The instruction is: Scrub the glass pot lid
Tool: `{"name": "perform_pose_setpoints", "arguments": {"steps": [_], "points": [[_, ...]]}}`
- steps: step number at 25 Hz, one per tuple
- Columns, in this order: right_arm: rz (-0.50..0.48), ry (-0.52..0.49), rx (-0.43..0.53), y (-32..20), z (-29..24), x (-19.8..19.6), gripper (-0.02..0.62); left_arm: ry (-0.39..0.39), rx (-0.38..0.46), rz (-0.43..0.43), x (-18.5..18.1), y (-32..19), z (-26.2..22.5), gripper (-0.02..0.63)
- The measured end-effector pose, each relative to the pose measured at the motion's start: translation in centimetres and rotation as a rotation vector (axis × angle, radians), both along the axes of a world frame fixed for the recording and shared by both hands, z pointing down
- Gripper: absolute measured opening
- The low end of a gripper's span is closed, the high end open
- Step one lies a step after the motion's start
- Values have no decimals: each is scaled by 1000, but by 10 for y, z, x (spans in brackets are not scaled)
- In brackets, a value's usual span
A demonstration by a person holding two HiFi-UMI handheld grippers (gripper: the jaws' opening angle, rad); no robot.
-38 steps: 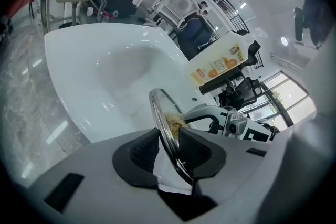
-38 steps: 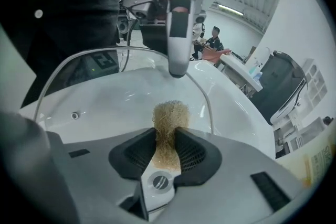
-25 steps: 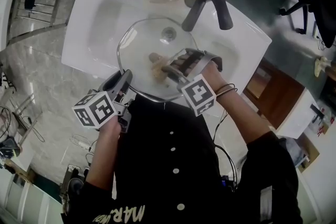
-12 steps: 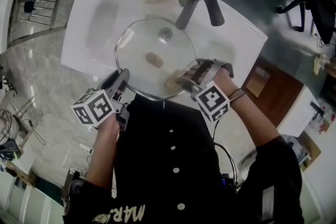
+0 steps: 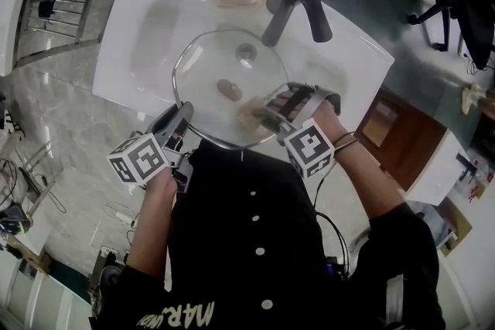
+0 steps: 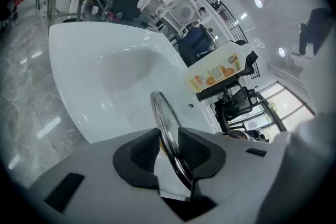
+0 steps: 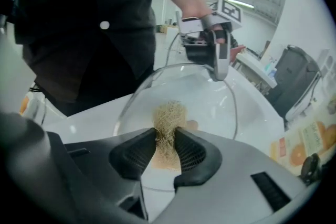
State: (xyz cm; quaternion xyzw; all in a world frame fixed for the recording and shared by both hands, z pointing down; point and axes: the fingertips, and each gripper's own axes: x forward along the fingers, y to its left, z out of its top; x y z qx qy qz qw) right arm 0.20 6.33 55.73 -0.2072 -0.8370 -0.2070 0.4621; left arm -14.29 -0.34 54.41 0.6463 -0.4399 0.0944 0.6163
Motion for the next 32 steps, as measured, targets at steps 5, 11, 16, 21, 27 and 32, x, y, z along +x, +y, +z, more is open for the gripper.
{"name": "perform_pose_setpoints", "arguments": {"steps": [5,11,16,21,27,32], "points": [[132,-114,173,-48,-6,-65,129,98,-2,-78,-3,0,1,120],[212,-200,181,-72,-2,-119,129,276,-39,-232,-2,-2,-1,108],[228,-198,147,-68,4,-122,129,428,-55,-334,-3,-3,-3,105],[174,-184,106,-51,2,-117,127,452,-59,-312,-5,-5,-2,104],[130,-178,78,-28,-2,-108,127,457,-75,-345,-7,-4,4,101],[78,-180,55,-9,-13,-97,126,455,-78,-346,-6,-4,5,100]]}}
